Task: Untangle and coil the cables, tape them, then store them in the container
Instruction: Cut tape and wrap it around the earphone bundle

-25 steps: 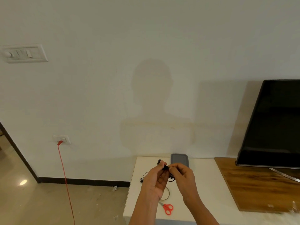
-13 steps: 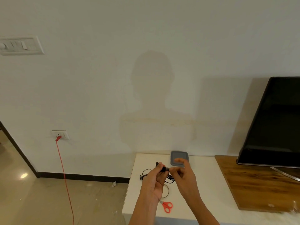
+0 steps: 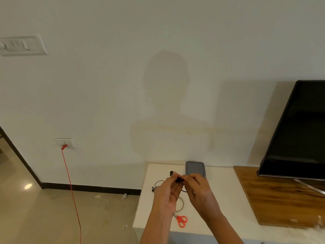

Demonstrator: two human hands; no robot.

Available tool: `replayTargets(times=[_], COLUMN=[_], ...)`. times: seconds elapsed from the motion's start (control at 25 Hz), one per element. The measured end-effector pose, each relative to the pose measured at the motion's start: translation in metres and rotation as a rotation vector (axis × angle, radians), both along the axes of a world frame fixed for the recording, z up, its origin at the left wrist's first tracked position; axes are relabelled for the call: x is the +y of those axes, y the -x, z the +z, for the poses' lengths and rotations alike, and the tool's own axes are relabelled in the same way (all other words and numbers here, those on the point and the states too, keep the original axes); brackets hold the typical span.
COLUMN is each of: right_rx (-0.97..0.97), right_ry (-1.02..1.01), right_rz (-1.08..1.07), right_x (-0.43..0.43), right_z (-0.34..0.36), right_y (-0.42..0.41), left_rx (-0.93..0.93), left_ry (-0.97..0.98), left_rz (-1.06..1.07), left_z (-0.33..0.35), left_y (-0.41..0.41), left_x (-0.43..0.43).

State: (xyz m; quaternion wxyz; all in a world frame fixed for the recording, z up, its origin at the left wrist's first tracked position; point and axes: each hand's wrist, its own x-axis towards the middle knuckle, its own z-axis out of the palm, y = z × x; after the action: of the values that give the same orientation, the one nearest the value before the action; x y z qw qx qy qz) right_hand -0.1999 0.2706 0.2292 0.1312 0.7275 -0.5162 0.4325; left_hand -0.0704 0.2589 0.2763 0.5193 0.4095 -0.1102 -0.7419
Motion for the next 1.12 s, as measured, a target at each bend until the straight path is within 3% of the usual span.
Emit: replayTargets(times=[0.2, 0.44, 0.68, 0.84, 1.0, 1.12], right_rx=[0.13, 0.096, -0.216, -0.274, -0.425, -0.51], right_ry=[-0.02, -0.239, -0.546, -0.616, -0.715, -0.662], right_rz=[-0.065, -0.047, -0.061, -0.035, -0.008, -0.084], right_x=[-0.001, 0.004, 0.004, -0.008, -0.027, -0.057], right_z=[0.005, 0.0, -0.043, -0.06, -0.076, -0.106], right_y=[-0.006, -0.016, -0.009, -0.01, -0.009, 0.013], left_rx=[-0.075, -0.196, -0.298, -0.36, -0.256, -0.135], left_ry=[0.034, 0.009, -0.024, -0.021, -0.075, -0.093], left_rz=[0.001, -0.013, -0.067, -0.054, -0.014, -0.02], left_z=[-0.004, -0.019, -0.051, -0.075, -0.102, -0.13], left_y=[-0.002, -0.006, -0.001, 0.005, -0.001, -0.017], left_x=[-0.004, -0.005, -0.006, -0.022, -0.056, -0.096])
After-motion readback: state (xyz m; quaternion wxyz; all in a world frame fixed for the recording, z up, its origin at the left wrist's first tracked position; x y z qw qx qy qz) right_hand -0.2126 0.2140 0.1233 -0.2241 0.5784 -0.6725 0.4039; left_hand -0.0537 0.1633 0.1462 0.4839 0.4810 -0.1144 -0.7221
